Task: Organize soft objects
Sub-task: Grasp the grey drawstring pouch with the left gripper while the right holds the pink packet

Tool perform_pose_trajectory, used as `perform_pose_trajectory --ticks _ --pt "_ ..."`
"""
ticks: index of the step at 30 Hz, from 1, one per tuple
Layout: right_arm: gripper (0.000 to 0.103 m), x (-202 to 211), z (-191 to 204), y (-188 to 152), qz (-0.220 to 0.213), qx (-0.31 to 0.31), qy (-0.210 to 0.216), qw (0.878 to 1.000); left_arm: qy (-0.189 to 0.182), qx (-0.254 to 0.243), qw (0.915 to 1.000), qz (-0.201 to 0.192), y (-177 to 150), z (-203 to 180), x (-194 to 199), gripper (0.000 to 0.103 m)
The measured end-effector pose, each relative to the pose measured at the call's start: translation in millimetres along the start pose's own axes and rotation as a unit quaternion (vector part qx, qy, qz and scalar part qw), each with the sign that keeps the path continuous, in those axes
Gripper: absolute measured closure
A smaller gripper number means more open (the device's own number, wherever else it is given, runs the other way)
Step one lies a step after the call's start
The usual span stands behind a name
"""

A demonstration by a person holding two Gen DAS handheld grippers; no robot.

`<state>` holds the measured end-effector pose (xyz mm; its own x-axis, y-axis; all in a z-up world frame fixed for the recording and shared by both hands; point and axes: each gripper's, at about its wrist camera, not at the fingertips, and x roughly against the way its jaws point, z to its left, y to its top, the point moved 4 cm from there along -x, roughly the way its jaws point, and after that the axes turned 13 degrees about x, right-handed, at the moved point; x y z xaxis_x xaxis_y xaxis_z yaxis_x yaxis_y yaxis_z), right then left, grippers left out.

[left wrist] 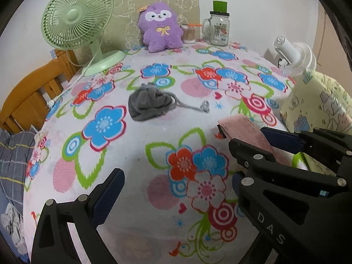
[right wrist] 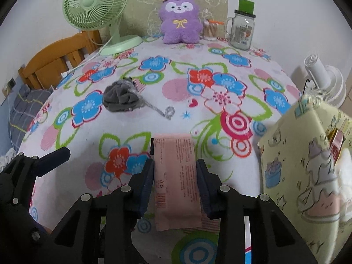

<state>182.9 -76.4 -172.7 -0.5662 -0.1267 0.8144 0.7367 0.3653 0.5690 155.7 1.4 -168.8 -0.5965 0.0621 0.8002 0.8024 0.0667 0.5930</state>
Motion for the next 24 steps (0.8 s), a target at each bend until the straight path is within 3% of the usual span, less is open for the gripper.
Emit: perform_pose_trajectory --ticks 24 --pt "0.062 -5.0 -16.7 60.9 -0.038 -0.034 -0.014 0.999 0.007 0.011 0.9993 -0.035 66.8 10.8 -4.1 0.004"
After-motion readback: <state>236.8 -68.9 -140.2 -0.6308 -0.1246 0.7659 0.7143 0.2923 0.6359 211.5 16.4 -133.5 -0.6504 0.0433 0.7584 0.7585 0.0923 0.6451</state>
